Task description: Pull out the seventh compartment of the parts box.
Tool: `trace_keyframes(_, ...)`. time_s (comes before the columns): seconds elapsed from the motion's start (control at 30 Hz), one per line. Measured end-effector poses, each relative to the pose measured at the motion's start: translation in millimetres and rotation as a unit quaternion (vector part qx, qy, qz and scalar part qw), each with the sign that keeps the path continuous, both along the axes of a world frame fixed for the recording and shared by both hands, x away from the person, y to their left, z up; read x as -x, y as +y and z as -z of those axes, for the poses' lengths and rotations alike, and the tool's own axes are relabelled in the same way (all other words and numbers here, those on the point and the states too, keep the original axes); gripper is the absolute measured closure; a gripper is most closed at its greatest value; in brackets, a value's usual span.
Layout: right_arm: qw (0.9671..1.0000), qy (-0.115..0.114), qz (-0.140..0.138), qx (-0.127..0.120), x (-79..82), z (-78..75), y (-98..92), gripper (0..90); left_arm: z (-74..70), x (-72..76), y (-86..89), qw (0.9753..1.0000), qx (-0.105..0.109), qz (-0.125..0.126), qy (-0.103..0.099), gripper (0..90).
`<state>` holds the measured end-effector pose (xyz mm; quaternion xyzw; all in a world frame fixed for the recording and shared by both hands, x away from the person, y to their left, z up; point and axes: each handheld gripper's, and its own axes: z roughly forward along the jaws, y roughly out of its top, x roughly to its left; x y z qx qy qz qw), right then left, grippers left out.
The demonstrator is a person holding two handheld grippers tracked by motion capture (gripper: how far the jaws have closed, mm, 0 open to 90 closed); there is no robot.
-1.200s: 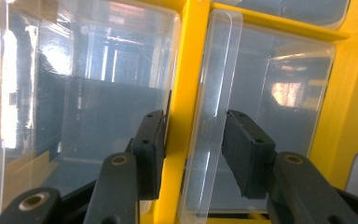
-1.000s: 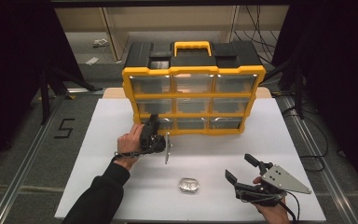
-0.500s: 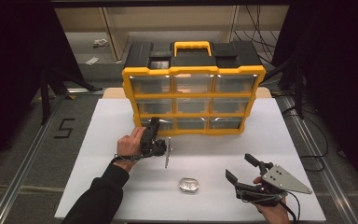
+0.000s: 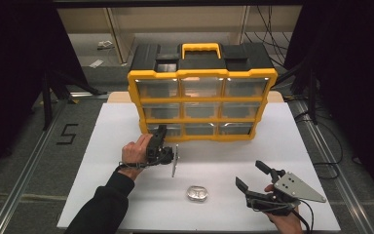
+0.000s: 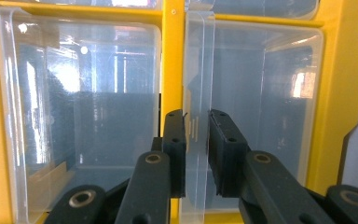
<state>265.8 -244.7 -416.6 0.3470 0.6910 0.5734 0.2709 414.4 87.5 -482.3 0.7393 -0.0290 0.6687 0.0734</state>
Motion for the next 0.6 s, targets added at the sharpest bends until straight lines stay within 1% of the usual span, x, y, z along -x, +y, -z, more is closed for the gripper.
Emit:
trace_keyframes(0.17, 1.0, 0.001, 0.0, 0.001, 0.3, -0.2, -0.2, 18.1, 0.8, 1.1, 0.1, 1.0, 0.002, 0.001, 0.001, 77.7)
trace_keyframes(0.23, 1.0, 0.001, 0.001, 0.001, 0.3, -0.2, -0.2, 18.1, 1.1, 2.3, 0.0, 1.0, 0.006, -0.002, 0.004, 77.7)
trace_keyframes(0.27, 1.0, 0.001, 0.001, 0.002, 0.4, -0.2, -0.2, 18.1, 1.5, 3.2, 0.0, 1.0, 0.007, -0.001, 0.004, 77.7)
trace_keyframes(0.3, 1.0, 0.001, 0.0, 0.002, 0.5, -0.3, -0.2, 18.1, 0.9, 3.8, 0.0, 1.0, 0.002, 0.0, 0.0, 77.8)
trace_keyframes(0.37, 1.0, 0.0, 0.0, 0.001, 0.7, -0.5, -0.3, 18.1, 0.8, 5.2, 0.8, 1.0, 0.003, 0.0, 0.002, 77.8)
trace_keyframes(0.4, 1.0, 0.0, 0.0, 0.001, 0.7, -0.5, -0.4, 18.1, 1.6, 5.5, 1.3, 1.0, 0.007, -0.001, 0.005, 77.8)
trace_keyframes(0.43, 1.0, 0.0, 0.0, 0.002, 0.8, -0.6, -0.6, 18.1, 1.5, 5.9, 1.6, 1.0, 0.005, 0.0, 0.003, 77.8)
trace_keyframes(0.5, 1.0, 0.0, 0.0, 0.001, 0.8, -0.6, -0.6, 18.2, 2.2, 7.0, 1.7, 1.0, 0.006, -0.002, 0.002, 77.8)
trace_keyframes(0.53, 1.0, 0.001, 0.0, 0.002, 1.0, -0.7, -0.6, 18.1, 1.8, 7.3, 1.5, 1.0, 0.003, 0.001, -0.003, 77.8)
trace_keyframes(0.6, 1.0, -0.002, 0.0, 0.001, 1.0, -0.7, -0.3, 18.1, 1.2, 8.4, 1.5, 1.0, 0.004, 0.0, 0.001, 77.8)
